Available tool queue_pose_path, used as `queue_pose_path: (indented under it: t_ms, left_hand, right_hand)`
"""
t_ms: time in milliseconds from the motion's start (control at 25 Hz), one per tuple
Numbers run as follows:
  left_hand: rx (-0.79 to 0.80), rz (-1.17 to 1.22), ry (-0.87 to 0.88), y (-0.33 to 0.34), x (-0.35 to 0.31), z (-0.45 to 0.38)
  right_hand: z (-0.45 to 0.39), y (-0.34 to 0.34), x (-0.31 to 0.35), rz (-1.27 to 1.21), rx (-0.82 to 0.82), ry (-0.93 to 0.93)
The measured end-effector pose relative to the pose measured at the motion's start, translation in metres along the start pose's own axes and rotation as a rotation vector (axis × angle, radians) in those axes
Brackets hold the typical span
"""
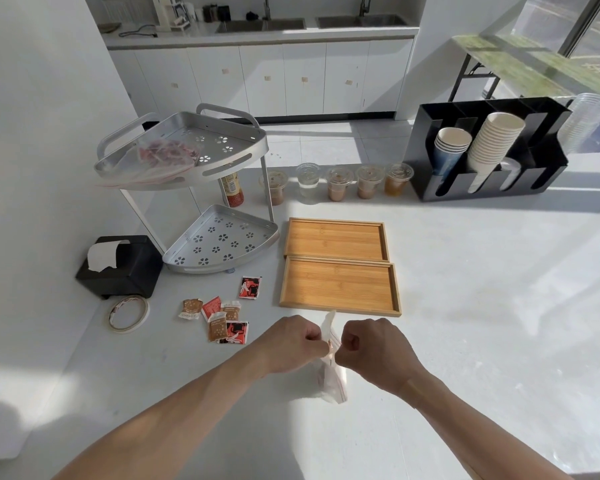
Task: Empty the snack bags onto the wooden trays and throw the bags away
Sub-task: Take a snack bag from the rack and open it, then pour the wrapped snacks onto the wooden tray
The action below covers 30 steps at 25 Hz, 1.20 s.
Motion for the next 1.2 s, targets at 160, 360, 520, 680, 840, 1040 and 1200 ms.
queue_pose_path:
  t_ms: [160, 360, 520, 680, 840, 1040, 1200]
  left_hand:
    - [-0.109, -0.091, -0.031, -0.017, 0.022, 0.009]
    - [-0.095, -0.112, -0.027, -0.015, 0.02, 0.008]
    - [-0.148, 0.104, -0.052, -0.008, 0.016, 0.004]
    - [-0.215, 0.247, -0.054, 0.007, 0.003, 0.003]
    - [-0.212, 0.248, 0.011, 0.019, 0.007, 0.008]
    - [-0.144, 0.423, 0.043, 0.018, 0.045, 0.026]
    - [-0.23, 0.363, -0.09, -0.002, 0.101, 0.018]
  right_hand:
    - [0.001, -0.027, -0.029, 0.125, -0.13, 0.121]
    - [0.004, -0.026, -0.031, 0.286, -0.175, 0.109]
    - [0.008, -0.032, -0.023, 0.264, -0.279, 0.062]
    - [-0.006, -0.016, 0.017, 0.022, -0.112, 0.209]
    - [-0.028, 0.003, 0.03, -0.204, -0.056, 0.376]
    - [-0.022, 0.002, 0.044, -0.182, -0.085, 0.339]
    - [-0.016, -0.014, 0.051, -0.093, -0.102, 0.259]
Point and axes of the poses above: each hand's wrist, its own z-axis away from the middle knuckle, its own y-axis out of the palm, x = y × z, the point moved 2 cm from there along -z, towards the middle knuckle, and after that the axes turned 11 degrees about y, right-handed, at the moved point
